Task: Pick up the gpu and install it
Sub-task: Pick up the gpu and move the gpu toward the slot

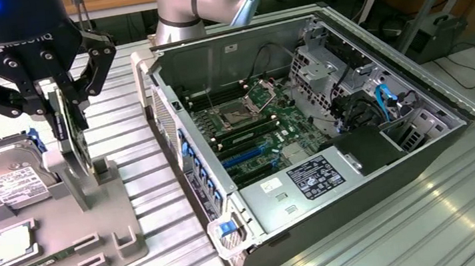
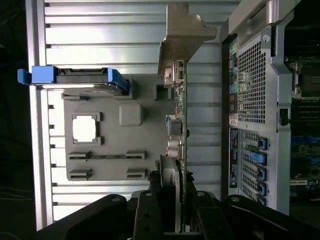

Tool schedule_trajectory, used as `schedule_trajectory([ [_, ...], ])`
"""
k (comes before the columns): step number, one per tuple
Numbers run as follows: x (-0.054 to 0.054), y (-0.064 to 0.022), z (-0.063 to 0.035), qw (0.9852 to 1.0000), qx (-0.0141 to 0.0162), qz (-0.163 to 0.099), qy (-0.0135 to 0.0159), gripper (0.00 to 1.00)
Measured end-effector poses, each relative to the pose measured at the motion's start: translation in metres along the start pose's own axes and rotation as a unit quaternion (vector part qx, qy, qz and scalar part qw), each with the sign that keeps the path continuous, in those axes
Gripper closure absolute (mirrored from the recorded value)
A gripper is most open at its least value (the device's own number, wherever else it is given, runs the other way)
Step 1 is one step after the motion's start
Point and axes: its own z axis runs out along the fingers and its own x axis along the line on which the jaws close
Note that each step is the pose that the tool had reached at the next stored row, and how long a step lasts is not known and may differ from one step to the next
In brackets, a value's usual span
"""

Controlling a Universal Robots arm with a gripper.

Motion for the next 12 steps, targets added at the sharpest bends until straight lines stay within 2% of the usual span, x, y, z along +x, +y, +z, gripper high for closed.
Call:
schedule_trajectory([
  [12,0.0,0.0003,-0.0168,1.0,0.0,0.0,0.0,0.72],
])
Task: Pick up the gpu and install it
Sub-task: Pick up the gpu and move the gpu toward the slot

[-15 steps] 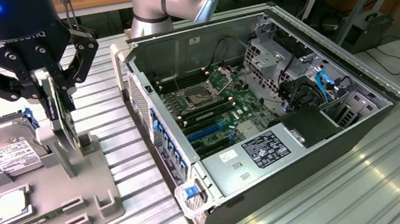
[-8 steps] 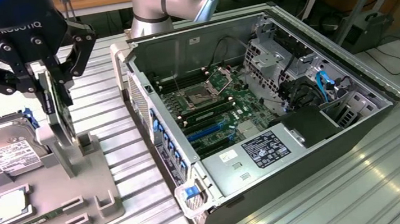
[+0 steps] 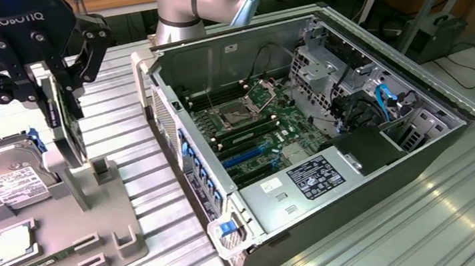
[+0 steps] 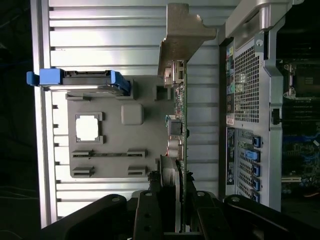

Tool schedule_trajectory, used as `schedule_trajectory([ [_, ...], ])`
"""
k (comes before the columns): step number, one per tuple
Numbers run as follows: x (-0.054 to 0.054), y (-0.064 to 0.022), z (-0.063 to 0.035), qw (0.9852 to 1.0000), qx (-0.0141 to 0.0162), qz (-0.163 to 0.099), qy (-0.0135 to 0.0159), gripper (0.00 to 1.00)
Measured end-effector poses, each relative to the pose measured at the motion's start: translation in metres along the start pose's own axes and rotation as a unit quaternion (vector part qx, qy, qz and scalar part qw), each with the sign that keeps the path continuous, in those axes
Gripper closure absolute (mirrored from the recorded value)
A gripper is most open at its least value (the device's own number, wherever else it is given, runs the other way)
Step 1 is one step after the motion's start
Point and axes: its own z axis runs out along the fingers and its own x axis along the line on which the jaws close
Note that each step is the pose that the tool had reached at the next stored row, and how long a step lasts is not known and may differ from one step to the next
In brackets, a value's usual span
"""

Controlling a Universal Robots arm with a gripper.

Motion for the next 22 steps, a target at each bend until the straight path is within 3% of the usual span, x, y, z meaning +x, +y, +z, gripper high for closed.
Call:
schedule_trajectory([
  [15,0.0,0.0004,-0.0209,1.0,0.0,0.0,0.0,0.72],
  [22,0.0,0.0005,-0.0256,1.0,0.0,0.0,0.0,0.72],
])
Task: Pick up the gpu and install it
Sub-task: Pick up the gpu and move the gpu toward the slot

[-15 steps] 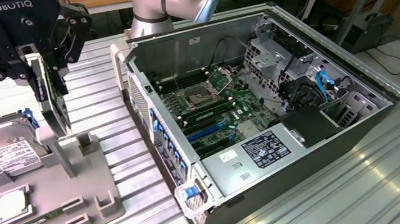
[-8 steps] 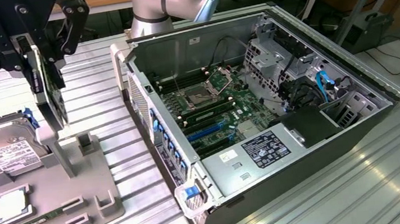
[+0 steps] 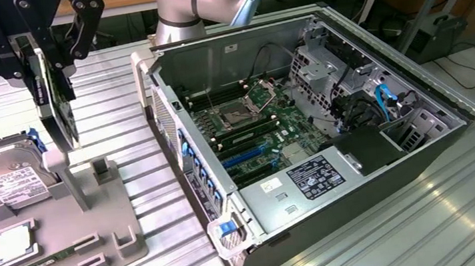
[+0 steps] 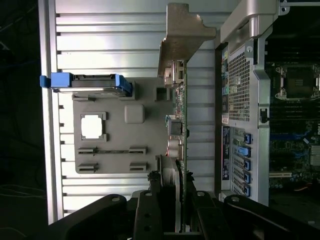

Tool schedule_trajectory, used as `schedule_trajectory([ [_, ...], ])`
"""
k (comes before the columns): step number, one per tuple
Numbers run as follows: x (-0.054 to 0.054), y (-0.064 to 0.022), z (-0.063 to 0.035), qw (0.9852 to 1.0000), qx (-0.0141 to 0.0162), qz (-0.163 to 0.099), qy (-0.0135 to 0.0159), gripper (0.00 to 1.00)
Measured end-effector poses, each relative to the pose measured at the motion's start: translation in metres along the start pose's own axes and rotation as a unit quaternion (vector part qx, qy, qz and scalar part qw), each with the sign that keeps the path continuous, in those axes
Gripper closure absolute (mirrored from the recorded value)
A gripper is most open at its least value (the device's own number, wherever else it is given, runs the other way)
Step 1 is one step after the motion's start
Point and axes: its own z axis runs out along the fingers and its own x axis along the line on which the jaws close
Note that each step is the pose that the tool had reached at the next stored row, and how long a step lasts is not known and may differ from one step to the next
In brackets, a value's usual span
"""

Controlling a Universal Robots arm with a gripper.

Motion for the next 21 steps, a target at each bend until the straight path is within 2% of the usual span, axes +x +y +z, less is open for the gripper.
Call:
schedule_trajectory([
  [10,-0.002,0.0,0.0,1.0,0.0,0.0,0.0,0.72],
  [14,-0.01,0.0001,0.0001,1.0,0.0,0.0,0.0,0.72],
  [21,-0.014,0.0002,0.0002,1.0,0.0,0.0,0.0,0.72],
])
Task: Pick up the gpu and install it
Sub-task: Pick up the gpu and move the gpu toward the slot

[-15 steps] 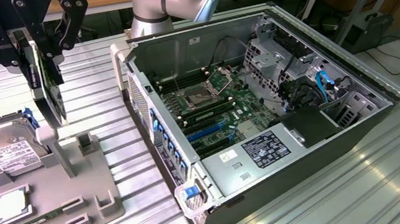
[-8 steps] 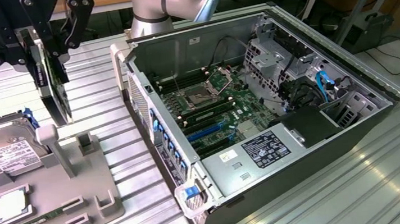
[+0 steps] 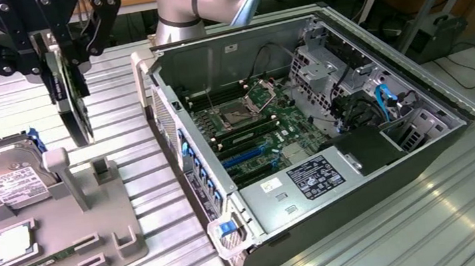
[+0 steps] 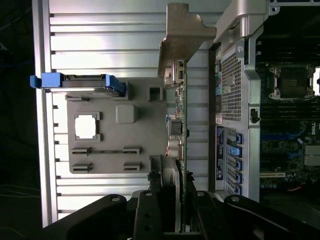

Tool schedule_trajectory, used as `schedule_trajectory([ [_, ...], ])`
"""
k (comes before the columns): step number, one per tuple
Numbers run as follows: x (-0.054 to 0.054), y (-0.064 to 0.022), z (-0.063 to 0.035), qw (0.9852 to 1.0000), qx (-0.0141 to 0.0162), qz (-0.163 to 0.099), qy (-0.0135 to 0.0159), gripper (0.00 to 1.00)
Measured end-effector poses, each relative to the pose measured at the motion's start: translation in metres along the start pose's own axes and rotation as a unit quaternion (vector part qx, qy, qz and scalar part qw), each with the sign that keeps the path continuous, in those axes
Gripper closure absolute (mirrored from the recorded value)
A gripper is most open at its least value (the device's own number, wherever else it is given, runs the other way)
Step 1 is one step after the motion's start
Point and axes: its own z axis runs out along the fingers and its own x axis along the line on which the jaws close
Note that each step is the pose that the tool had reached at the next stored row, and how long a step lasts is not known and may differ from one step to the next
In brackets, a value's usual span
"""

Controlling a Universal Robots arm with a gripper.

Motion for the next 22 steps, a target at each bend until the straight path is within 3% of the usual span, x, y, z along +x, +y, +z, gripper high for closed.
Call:
schedule_trajectory([
  [22,-0.02,0.0002,0.0003,1.0,0.0,0.0,0.0,0.72],
])
